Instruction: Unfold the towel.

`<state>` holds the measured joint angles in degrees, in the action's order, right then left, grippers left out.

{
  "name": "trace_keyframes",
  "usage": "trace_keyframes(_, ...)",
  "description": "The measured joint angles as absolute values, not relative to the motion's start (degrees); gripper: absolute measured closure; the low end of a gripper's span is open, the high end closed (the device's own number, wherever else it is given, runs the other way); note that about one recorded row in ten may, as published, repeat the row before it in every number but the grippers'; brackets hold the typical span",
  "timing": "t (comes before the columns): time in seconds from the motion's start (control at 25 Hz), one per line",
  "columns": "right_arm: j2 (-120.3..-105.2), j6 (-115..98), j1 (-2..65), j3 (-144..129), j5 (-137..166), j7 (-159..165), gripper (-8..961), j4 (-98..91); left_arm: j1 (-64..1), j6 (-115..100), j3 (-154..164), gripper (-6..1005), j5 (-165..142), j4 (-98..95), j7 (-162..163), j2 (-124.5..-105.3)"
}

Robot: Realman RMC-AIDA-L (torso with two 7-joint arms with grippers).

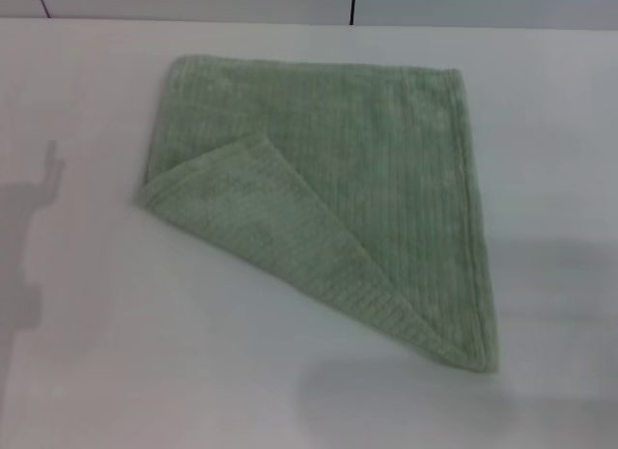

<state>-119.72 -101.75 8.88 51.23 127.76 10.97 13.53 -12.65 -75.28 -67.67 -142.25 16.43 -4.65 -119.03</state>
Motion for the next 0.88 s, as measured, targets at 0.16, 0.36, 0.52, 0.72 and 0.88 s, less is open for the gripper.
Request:
trace_keyframes(0.16,-119.6,-102.37,9.31,50.79,127.94,10.99,211,13.54,-12.85,-75.27,-67.23,227,-142.39,16.46,-4.65,-119.08)
trace_keyframes(0.36,-119.27,-102.8,10.07,49.86,128.0,13.69,210,13.75,-13.08,-75.11,-66.6,227,-142.34,16.46,-4.65,-119.09)
trace_keyframes(0.52,-117.01,-100.32,13.23,47.23,130.49,19.41,211,14.62,-13.16,-74.11,-66.01,227,-142.18,16.46,-4.6,-119.09)
trace_keyframes(0.72,-110.89,-85.55,19.68,47.03,140.53,30.45,212,20.25,-13.44,-72.56,-66.07,226,-142.1,16.57,-4.1,-119.09)
trace_keyframes(0.88,-109.1,-74.91,24.22,47.91,147.28,31.06,213,25.39,-13.53,-72.18,-66.0,226,-142.11,16.67,-3.17,-119.09)
